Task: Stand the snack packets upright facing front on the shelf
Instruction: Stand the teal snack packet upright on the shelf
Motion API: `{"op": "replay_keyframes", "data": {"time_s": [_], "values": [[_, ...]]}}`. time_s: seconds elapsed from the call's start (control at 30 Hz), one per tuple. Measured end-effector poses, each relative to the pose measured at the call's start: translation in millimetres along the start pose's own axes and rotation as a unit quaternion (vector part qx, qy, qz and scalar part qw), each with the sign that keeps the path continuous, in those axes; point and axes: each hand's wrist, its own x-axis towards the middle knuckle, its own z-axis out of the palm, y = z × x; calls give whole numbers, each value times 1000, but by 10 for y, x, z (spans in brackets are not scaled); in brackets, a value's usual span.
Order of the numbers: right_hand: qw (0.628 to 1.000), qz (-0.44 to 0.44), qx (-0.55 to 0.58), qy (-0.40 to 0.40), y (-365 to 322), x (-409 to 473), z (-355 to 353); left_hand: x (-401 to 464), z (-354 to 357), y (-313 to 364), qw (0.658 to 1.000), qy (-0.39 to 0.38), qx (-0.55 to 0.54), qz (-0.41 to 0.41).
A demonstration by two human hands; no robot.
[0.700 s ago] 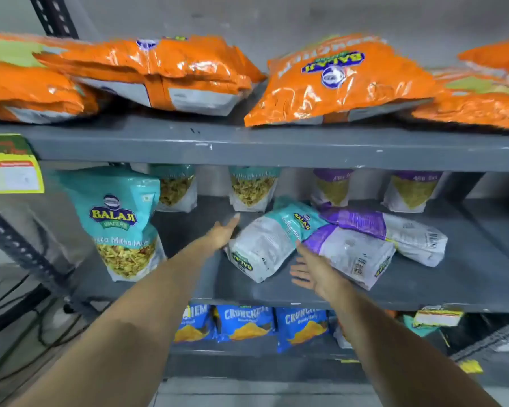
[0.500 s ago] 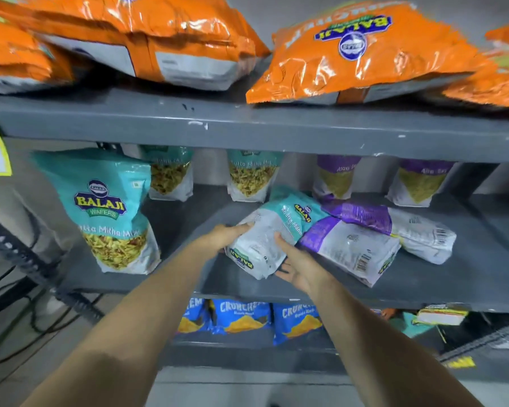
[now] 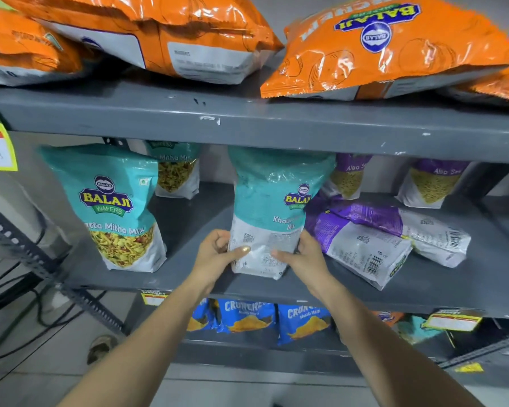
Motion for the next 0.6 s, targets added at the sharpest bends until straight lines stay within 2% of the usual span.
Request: {"op": "replay_keyframes", "data": {"time_s": [0.13,0.2,0.27,0.37,0.43,0.53,0.6], "values": [[996,-14,-83,-18,82,116,-30,95,-71,-107,997,11,72,36],[996,-12,-83,-25,123,129,-39,95,-116,-154,991,19,125,42],[999,6,-43,-18,98,146,-45,65,-140,-141,982,39,178,42],[996,75,56,6,33,251,-91,15,-113,-71,949,142,279,38],[985,122,121,8,-4,360,-119,-27,-30,-21,935,169,306,57],[985,143,95,1,18,403,-93,-42,89,-20,953,114,277,51],[992,126,27,-3,40,382,-77,-59,119,-28,967,16,254,28]]}}
